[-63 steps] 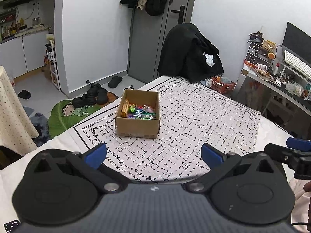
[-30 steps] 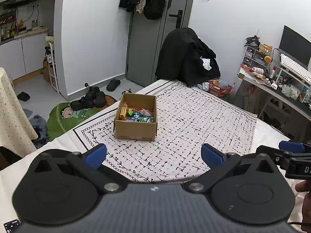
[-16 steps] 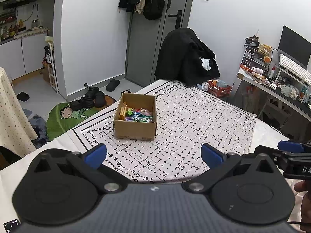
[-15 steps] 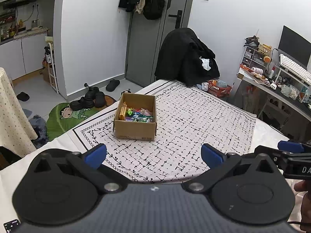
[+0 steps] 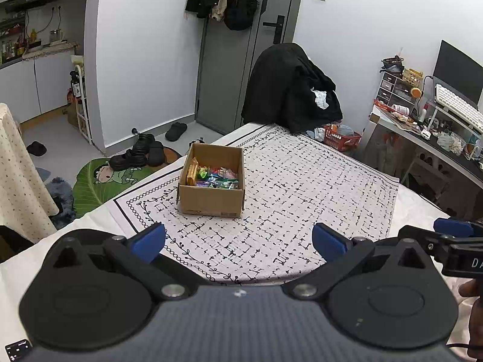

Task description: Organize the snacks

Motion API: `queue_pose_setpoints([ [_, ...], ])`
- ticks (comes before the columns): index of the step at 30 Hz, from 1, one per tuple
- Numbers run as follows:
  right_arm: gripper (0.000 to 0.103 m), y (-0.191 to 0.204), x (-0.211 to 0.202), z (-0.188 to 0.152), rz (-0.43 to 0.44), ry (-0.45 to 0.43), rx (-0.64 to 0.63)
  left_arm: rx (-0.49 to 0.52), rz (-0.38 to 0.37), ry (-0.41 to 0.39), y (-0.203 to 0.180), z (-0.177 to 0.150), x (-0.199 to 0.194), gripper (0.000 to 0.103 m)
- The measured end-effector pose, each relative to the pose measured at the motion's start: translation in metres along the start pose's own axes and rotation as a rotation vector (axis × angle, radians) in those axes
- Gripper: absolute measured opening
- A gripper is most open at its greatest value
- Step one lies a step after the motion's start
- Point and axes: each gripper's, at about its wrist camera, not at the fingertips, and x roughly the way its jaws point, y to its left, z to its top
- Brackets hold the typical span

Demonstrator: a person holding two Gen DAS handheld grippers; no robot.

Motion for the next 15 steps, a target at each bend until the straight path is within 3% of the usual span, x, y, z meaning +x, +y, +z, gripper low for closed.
queue_pose_setpoints([
  [15, 0.103, -0.0001, 0.0012, -0.0018, -0.007, 0.008, 0.002, -0.003, -0.005, 0.008, 0.0014, -0.0011, 0.0032, 0.103],
])
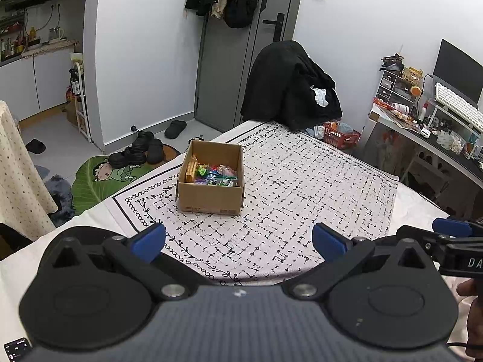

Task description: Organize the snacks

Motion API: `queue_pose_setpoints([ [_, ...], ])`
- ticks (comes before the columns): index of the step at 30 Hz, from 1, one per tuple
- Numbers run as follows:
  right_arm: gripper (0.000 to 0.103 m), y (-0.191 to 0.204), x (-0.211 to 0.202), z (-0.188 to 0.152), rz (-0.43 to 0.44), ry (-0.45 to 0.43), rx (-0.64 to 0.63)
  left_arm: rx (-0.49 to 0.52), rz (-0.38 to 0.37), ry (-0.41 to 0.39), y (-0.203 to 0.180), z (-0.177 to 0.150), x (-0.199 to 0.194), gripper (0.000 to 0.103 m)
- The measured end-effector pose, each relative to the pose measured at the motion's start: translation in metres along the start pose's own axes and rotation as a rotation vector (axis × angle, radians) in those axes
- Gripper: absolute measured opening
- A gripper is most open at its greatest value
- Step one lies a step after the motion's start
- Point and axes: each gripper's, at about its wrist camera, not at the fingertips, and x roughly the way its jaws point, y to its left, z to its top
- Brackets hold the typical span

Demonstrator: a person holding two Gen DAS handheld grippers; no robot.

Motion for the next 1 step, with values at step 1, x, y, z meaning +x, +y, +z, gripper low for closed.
queue_pose_setpoints([
  [1, 0.103, 0.0, 0.0, 0.0, -0.001, 0.0, 0.0, 0.001, 0.001, 0.0, -0.0001, -0.0002, -0.0001, 0.103],
])
